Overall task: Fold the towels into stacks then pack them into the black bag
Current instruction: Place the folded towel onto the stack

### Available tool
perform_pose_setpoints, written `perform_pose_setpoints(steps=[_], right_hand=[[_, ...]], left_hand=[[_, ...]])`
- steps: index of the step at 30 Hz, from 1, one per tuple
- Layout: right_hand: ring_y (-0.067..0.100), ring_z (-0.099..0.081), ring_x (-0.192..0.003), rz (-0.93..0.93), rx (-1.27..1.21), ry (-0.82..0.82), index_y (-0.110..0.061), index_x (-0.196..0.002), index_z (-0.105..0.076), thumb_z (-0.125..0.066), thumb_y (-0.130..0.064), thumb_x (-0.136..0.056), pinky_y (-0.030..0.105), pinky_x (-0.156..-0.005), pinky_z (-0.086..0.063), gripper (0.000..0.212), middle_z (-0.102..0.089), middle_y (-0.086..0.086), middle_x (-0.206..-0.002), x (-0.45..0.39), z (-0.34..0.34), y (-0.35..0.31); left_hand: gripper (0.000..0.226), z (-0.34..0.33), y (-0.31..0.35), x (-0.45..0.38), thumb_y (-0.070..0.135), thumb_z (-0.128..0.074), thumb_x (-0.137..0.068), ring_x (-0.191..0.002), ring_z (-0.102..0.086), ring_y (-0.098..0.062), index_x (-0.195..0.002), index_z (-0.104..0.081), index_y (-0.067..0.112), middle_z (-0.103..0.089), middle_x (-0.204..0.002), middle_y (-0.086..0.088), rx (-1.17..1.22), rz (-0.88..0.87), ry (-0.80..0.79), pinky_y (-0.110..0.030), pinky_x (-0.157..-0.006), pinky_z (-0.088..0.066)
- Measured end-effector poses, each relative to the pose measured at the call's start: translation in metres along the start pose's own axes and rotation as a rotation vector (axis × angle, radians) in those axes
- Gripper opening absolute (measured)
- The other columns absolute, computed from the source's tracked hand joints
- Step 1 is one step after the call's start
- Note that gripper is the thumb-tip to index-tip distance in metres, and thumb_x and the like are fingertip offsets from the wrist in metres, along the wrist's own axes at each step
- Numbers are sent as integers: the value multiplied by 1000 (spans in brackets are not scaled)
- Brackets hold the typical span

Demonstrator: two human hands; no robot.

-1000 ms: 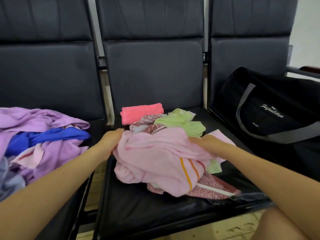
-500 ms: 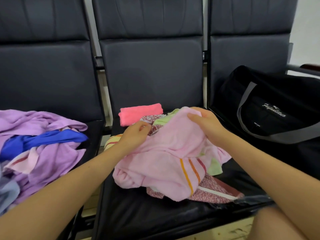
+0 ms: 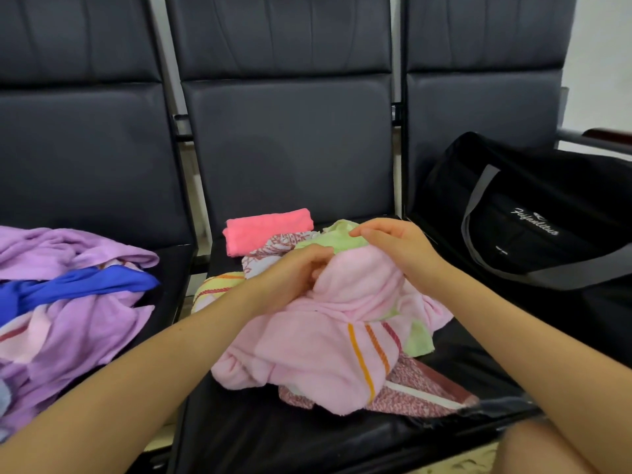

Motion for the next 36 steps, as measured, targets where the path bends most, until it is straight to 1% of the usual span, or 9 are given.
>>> perform_pose_setpoints(steps=[7,9,13,15,19,26,31,34,36], right_hand=[[-1,-63,-85,-66,92,-14,-19,-87,-74,-67,-24,-88,16,-77,-46,9,-72,-2,-90,0,1,5],[12,-58,-71,-122,314,-172,-10,-79,-68,-73,-31,-83,22,-65,-45,22,-61,13,-78,3,-6,12],[14,-37,-49,-290,357,-455,-4,-68,-49,-69,-27,-87,21,-52,-40,36,-44,2,-55,15,-10,32],[13,-48,-56,-299,145,-307,-8,-66,-55,-66,-25,-89,23,-60,-47,31,-53,2,-60,8,-2,36],[22,-65,-97,-283,-390,-16,-10,-110,-64,-53,-22,-97,33,-86,-54,21,-69,7,-102,-11,8,39],[16,-58,-69,-179,-554,297,-10,-87,-63,-54,-16,-93,23,-55,-48,12,-62,3,-76,-52,21,4],[30,-66,-104,-209,-602,510,-9,-98,-69,-65,-16,-86,42,-92,-53,15,-69,14,-116,-100,43,-16],[29,-64,-109,-136,-371,565,-3,-119,-63,-58,-25,-93,30,-80,-52,34,-65,14,-123,-140,56,-24],[20,-61,-88,-81,-265,616,-2,-109,-66,-56,-24,-94,13,-58,-44,29,-66,9,-101,-162,62,-26]], left_hand=[[19,17,13,11,19,-57,-93,-65,-45,-11,-77,-53,9,-46,-72,-5,-265,-96,254,-21,-61,-39],[18,35,34,17,22,-54,-93,-65,-51,-8,-77,-61,16,-56,-73,6,-169,-195,445,-25,-64,-43],[13,85,49,38,33,-55,-85,-76,-56,-14,-76,-60,26,-60,-80,8,-34,-308,751,-32,-71,-46],[17,100,45,46,29,-53,-91,-75,-52,-12,-80,-58,18,-58,-80,5,-187,-336,812,-28,-68,-44],[23,106,45,47,24,-57,-93,-64,-44,-6,-83,-54,4,-52,-73,5,-628,-373,736,-19,-59,-37],[34,124,44,41,36,-65,-88,-55,-37,-8,-62,-57,15,-45,-58,7,-921,-252,542,-25,-56,-31],[32,151,63,35,36,-58,-93,-64,-50,-10,-65,-60,20,-57,-68,6,-606,-250,644,-24,-62,-40],[31,170,79,13,42,-57,-91,-89,-63,-20,-106,-68,18,-68,-101,-1,-182,-240,727,-34,-69,-50],[26,183,94,-6,39,-54,-92,-81,-59,-19,-96,-68,17,-64,-91,0,-321,-205,822,-30,-64,-45]])
Point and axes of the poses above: each hand's wrist, its own x-axis away from the middle knuckle, its own z-axis out of the back of the hand, y = z × x, the point moved 6 cm from there along -x, towards the middle knuckle
